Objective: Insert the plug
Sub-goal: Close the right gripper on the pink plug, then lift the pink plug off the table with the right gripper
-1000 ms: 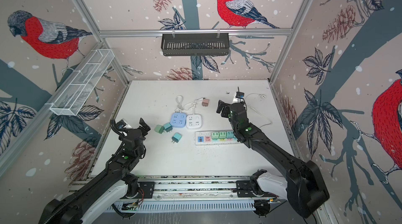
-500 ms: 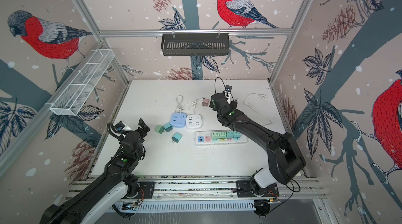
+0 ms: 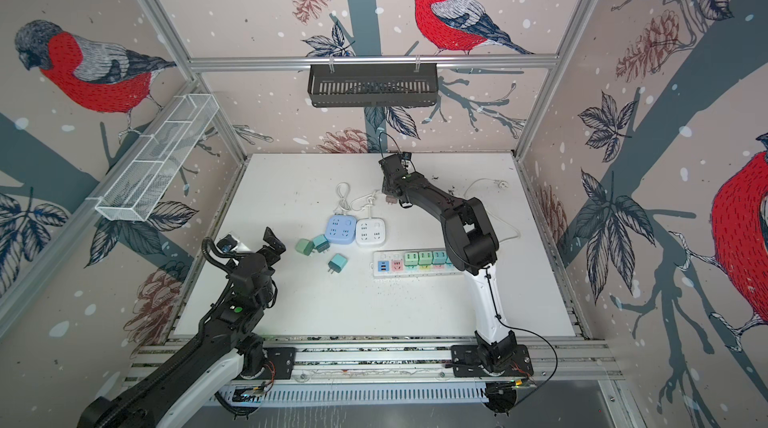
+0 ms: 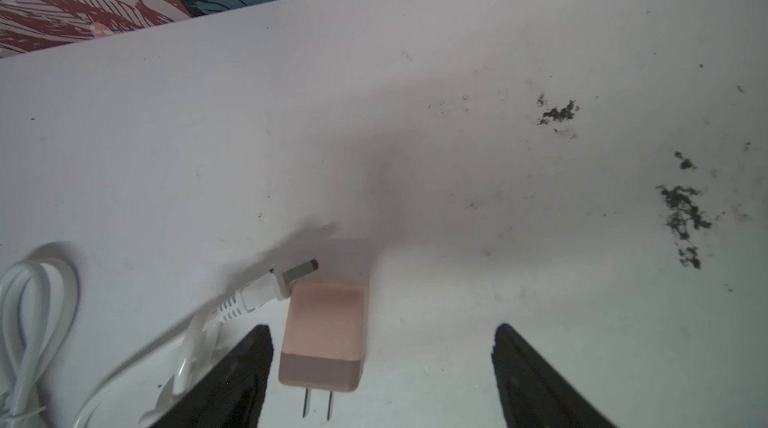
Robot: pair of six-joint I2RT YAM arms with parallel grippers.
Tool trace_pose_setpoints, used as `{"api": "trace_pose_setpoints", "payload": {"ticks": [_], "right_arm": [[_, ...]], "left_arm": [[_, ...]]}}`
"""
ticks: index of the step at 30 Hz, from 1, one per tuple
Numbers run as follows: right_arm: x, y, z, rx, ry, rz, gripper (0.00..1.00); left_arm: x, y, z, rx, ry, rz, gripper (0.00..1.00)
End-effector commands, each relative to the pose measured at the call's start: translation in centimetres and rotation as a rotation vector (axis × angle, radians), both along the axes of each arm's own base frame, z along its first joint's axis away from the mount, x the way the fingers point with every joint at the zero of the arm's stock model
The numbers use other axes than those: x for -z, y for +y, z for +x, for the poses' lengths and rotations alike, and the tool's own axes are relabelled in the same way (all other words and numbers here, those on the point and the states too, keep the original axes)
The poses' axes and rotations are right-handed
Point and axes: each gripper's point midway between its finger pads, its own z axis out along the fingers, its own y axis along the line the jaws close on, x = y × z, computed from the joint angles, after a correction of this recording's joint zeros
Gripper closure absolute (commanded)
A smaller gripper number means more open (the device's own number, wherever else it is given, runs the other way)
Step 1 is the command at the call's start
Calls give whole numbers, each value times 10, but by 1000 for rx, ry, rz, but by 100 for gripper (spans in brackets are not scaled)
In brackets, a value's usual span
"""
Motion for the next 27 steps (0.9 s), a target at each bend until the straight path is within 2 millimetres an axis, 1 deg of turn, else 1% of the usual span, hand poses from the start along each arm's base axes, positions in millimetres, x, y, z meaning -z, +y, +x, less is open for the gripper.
{"api": "trace_pose_setpoints", "payload": {"ticks": [1, 6, 10, 14, 18, 23, 27], "right_arm": [[17, 3, -1, -11, 72, -30, 16], [31, 13, 3, -32, 103, -43, 16], [36, 13, 0, -30, 109, -54, 16], [44, 16, -4, -37, 124, -54, 16], [55, 17, -6, -39, 141, -55, 20], [65, 21, -6, -54, 164, -51, 24], [69, 21, -7, -59, 171, -64, 31]], "left_arm": [[-10, 3, 1, -19, -48, -12, 2], [-7, 20, -10, -134, -37, -35, 2], [-9, 14, -9, -87, -56, -32, 2], [-10, 16, -13, -89, -75, -38, 3], [-12, 13, -13, -60, -98, -37, 3], [-11, 13, -13, -65, -97, -40, 2], [-10, 13, -12, -67, -92, -38, 2]]}}
